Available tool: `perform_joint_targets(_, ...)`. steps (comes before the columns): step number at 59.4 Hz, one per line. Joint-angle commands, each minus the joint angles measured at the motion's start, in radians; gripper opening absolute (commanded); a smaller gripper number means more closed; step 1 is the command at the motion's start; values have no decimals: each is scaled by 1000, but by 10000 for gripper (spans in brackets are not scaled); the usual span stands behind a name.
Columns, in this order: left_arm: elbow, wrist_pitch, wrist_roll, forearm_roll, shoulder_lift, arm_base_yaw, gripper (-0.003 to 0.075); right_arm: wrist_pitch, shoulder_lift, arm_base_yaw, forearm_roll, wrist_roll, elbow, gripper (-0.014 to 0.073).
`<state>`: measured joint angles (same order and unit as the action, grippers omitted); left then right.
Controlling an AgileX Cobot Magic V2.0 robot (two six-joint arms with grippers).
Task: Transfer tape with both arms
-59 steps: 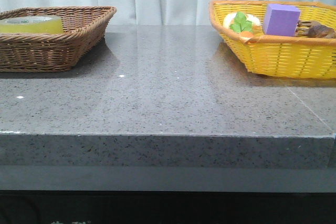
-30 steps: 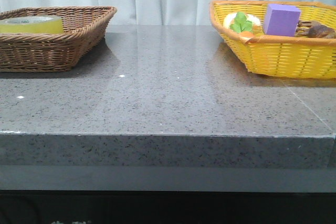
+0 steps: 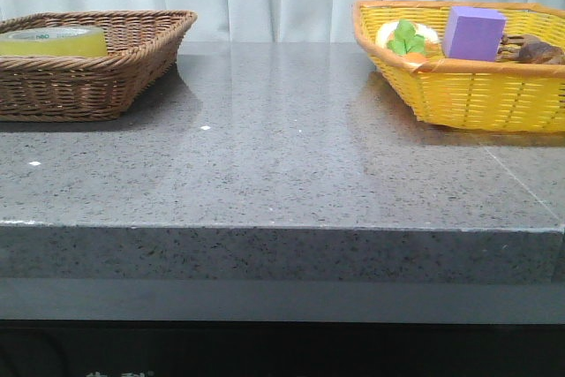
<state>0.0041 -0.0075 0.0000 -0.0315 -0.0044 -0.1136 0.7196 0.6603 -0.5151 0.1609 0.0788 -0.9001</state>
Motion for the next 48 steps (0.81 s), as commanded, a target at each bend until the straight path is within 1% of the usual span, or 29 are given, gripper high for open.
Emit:
perform_joint_targets(1,6,-88,5,-10,-19,-8,-20,-75,2,5,6,-3,-26,-67)
perform_joint_targets(28,6,-88,5,-10,-18,-8,-20,-77,2,5,6,-3,-26,-67)
perform_joint_targets(33,6,-88,5,-10,-18,-8,-20,-88,-32,11,5,-3,-1,-67)
perform_joint_targets(41,6,-88,5,-10,-18,-8,-20,-208,-139,109,9,-2,116,-67)
perform_joint_targets(48,6,-88,5,-10,-18,-8,-20,-368,-278,227,9,-2,288,-67)
